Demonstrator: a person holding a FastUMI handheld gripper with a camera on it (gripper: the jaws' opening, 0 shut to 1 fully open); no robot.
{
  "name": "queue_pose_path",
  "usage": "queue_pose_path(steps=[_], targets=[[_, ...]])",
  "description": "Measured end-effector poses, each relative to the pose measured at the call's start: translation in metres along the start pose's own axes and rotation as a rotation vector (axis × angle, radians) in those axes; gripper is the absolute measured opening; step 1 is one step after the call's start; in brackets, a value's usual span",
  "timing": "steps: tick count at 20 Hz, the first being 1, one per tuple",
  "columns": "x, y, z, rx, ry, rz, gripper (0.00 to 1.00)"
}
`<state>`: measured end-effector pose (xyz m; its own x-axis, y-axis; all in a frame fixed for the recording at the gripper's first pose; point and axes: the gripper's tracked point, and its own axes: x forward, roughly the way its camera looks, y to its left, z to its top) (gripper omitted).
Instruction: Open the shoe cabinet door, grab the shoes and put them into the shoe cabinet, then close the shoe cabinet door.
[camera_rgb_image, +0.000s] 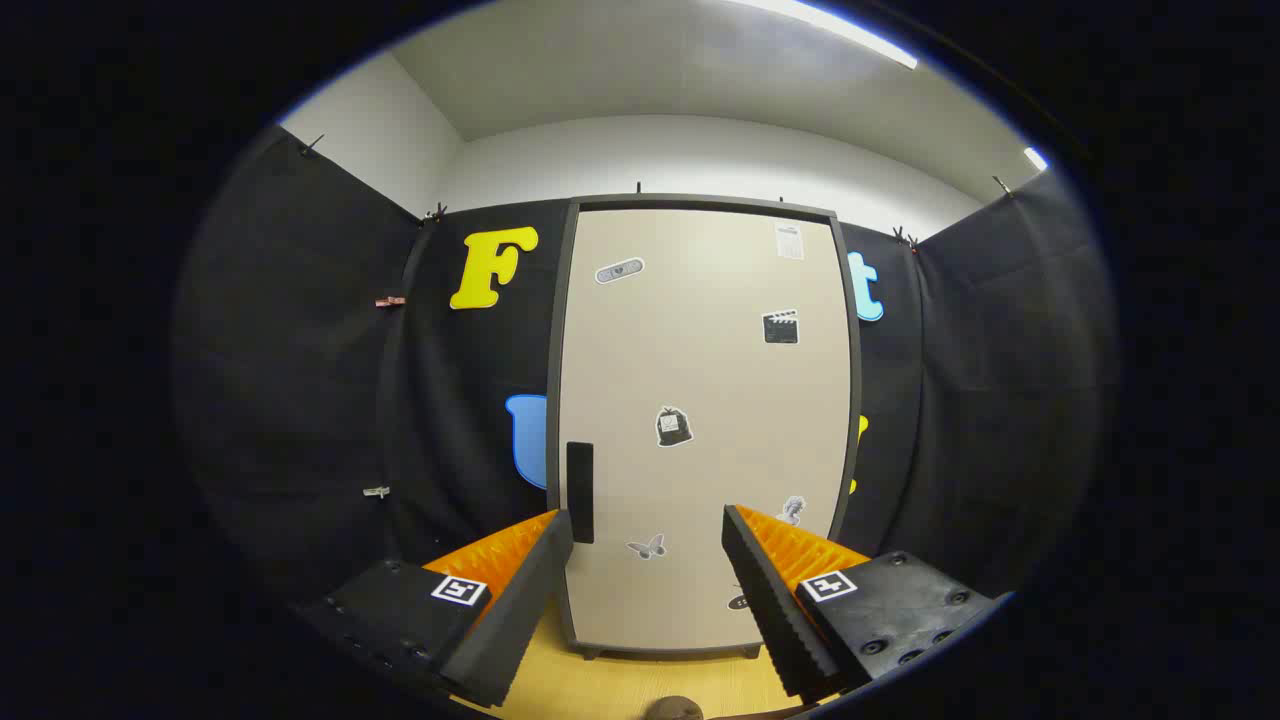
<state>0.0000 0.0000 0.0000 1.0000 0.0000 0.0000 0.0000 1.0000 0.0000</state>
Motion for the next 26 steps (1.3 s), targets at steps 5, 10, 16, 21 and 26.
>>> queue_pose_path(steps=[5,10,16,21,26], targets=[[-0.004,0.003,0.001,-0.001,-0.001,-0.006,0.98],[-0.006,0.006,0.000,0.001,-0.001,-0.012,0.98],[-0.007,0.007,0.003,0.004,-0.011,-0.013,0.98],[0.006,0.018,-0.004,0.013,0.000,0.002,0.98],[0.036,0.043,-0.028,0.023,0.064,0.020,0.98]])
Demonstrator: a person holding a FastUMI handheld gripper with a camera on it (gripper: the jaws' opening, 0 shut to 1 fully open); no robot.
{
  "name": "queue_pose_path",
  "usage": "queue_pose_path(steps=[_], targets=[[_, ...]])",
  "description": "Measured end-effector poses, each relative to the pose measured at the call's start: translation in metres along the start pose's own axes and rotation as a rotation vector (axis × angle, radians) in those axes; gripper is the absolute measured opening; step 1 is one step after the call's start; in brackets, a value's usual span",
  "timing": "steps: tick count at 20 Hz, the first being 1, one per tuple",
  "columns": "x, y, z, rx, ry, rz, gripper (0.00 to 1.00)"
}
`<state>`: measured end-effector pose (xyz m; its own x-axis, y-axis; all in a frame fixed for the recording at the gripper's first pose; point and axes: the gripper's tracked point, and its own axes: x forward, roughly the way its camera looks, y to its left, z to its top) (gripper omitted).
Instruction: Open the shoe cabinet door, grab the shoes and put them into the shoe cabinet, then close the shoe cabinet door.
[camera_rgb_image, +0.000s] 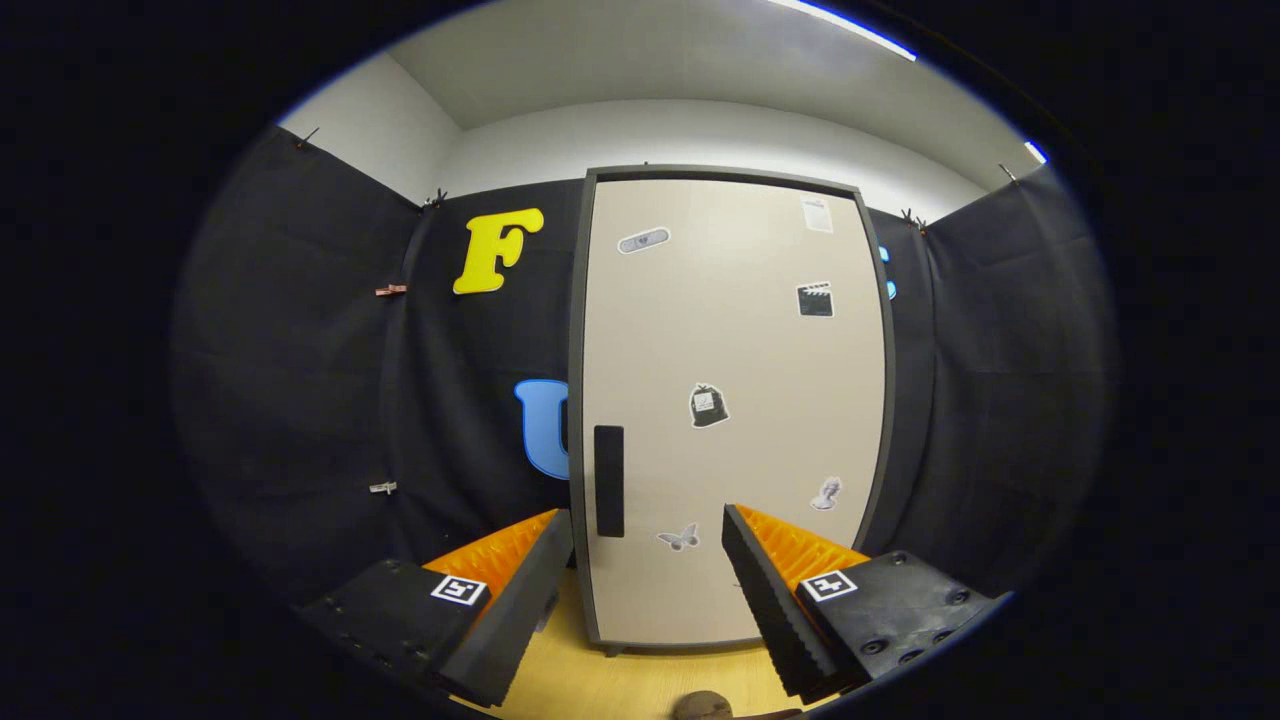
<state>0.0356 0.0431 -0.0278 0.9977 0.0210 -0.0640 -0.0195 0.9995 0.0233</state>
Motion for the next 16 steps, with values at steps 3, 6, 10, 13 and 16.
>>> queue_pose_path(steps=[3,6,10,13,16], targets=[[0.024,0.012,-0.008,-0.012,0.004,-0.010,0.98],[0.052,0.023,-0.016,-0.013,0.002,-0.019,0.98],[0.096,0.025,-0.030,-0.003,0.016,-0.041,0.98],[0.129,0.022,-0.043,0.002,0.038,-0.062,0.97],[0.153,0.021,-0.055,-0.006,0.059,-0.079,0.96]])
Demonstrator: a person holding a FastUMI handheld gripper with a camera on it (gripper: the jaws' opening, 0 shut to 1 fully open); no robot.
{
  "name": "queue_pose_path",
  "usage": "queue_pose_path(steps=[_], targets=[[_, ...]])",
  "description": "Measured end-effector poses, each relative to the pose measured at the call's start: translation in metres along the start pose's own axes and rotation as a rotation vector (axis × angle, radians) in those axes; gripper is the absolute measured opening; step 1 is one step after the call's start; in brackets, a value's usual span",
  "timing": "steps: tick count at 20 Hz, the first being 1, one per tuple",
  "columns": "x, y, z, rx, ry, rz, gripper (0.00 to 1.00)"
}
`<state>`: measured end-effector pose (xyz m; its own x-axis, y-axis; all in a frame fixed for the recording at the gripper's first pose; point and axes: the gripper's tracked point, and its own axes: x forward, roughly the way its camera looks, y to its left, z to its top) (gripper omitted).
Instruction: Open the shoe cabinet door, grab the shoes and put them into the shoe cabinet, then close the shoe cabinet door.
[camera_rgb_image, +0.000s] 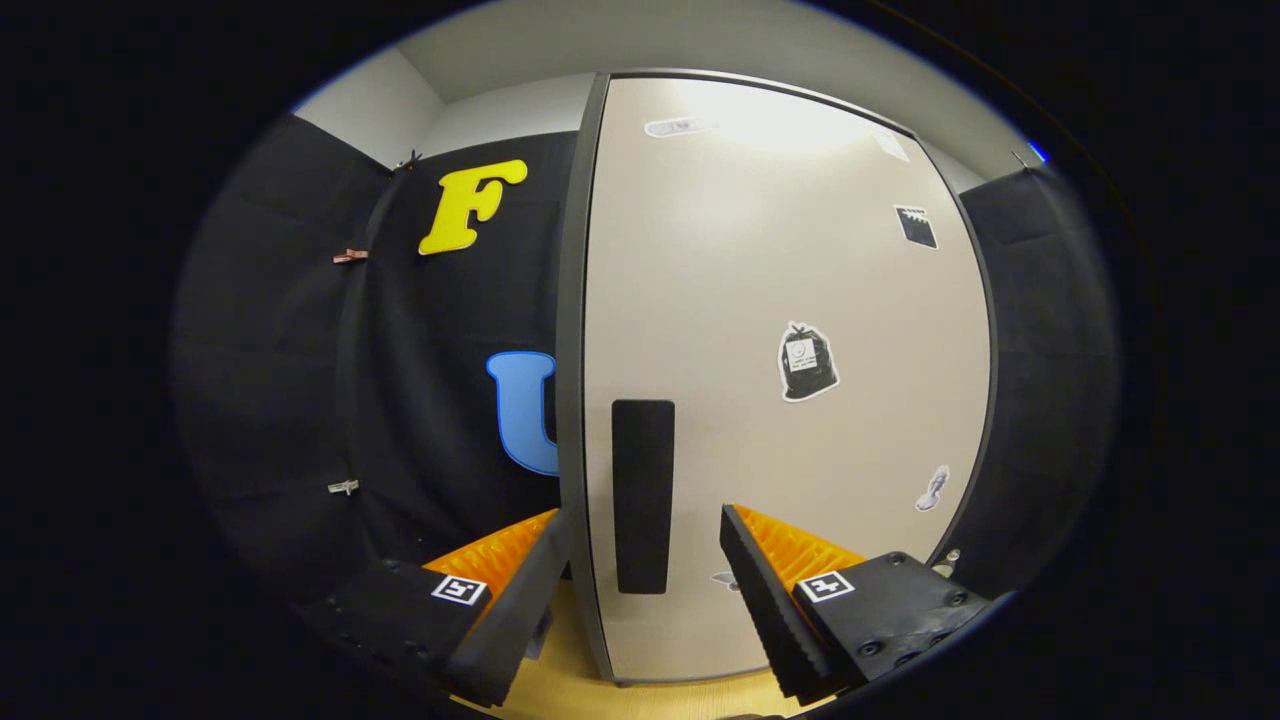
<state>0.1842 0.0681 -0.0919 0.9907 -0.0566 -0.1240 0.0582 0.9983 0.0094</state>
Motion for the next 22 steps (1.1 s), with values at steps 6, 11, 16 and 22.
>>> queue_pose_path(steps=[6,11,16,22], targets=[[0.019,-0.004,-0.007,-0.015,0.005,-0.049,0.68],[0.020,0.001,-0.007,-0.026,0.000,-0.051,0.42],[0.018,0.000,-0.011,-0.023,0.040,-0.049,0.28],[0.003,0.001,-0.008,0.000,0.043,0.002,0.28]])
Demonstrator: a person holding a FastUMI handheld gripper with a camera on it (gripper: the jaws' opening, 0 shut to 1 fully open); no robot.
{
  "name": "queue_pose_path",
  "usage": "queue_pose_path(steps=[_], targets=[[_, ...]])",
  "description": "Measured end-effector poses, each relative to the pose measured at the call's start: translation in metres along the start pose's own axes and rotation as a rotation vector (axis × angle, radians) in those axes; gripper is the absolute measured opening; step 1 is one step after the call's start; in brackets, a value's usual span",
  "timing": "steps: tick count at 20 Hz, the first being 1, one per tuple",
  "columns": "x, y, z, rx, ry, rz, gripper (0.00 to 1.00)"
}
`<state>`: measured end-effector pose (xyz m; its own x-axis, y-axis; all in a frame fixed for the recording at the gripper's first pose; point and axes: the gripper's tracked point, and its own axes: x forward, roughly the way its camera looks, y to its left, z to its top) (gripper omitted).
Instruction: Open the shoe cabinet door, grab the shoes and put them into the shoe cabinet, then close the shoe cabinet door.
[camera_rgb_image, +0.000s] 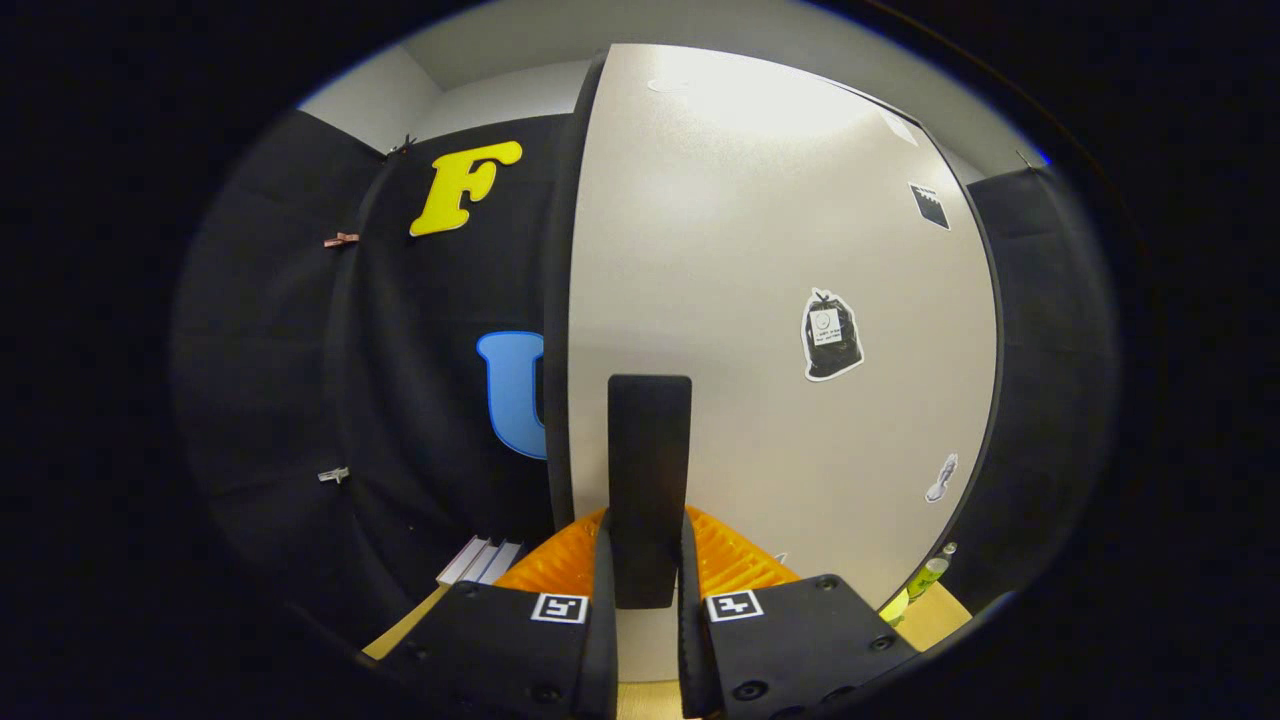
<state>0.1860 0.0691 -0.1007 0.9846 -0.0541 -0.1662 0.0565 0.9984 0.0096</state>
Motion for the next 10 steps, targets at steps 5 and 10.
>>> queue_pose_path(steps=[5,10], targets=[[-0.028,-0.004,0.001,-0.002,0.004,0.031,0.28],[-0.060,-0.016,0.000,0.007,0.008,0.059,0.28]])
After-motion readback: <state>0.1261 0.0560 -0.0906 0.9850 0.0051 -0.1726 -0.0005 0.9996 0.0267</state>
